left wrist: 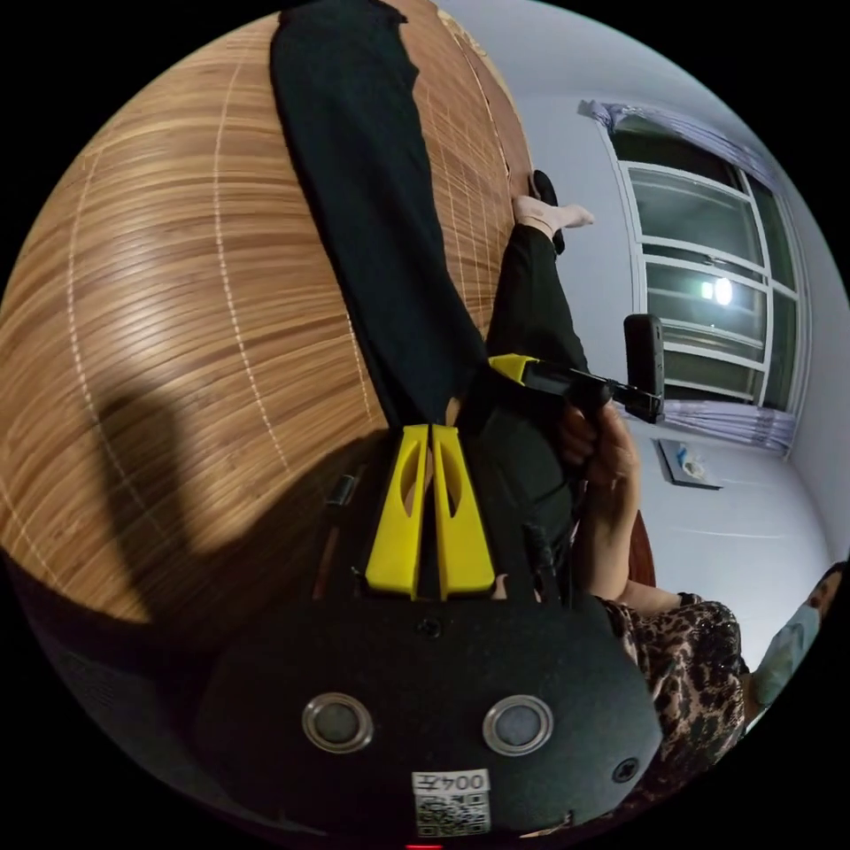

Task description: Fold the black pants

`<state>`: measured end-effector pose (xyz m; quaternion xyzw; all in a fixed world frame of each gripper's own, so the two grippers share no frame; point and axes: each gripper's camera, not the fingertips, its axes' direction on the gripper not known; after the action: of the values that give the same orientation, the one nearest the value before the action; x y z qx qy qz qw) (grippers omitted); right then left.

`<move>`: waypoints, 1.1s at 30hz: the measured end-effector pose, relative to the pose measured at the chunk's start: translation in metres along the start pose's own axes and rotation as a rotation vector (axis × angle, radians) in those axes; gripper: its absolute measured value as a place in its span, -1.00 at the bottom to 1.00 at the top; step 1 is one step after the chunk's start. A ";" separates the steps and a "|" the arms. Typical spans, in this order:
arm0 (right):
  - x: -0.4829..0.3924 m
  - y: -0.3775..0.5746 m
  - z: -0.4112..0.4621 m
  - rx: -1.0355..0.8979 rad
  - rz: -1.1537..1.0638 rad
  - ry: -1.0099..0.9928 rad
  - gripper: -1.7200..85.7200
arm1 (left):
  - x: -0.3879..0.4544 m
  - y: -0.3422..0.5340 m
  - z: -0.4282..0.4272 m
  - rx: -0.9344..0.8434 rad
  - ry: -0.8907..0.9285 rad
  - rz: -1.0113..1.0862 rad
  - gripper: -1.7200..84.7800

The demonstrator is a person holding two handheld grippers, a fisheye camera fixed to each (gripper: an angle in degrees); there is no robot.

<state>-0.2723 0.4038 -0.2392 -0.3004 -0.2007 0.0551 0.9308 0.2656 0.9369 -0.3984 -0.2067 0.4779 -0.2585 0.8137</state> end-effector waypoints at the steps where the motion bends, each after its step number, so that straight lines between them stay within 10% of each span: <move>1: -0.001 -0.001 0.001 -0.002 -0.001 0.001 -0.81 | -0.001 0.001 0.000 0.001 -0.003 -0.001 -0.94; 23: -0.055 -0.038 0.043 -0.232 -0.032 0.275 -0.76 | -0.016 0.012 -0.001 -0.023 -0.060 -0.036 -0.89; 33: -0.063 -0.018 0.030 -0.235 -0.114 0.076 -0.85 | -0.046 0.031 -0.045 0.065 0.133 -0.152 -0.74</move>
<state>-0.3422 0.3915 -0.2283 -0.3974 -0.1870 -0.0331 0.8978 0.2138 0.9859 -0.4065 -0.1984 0.5054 -0.3479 0.7643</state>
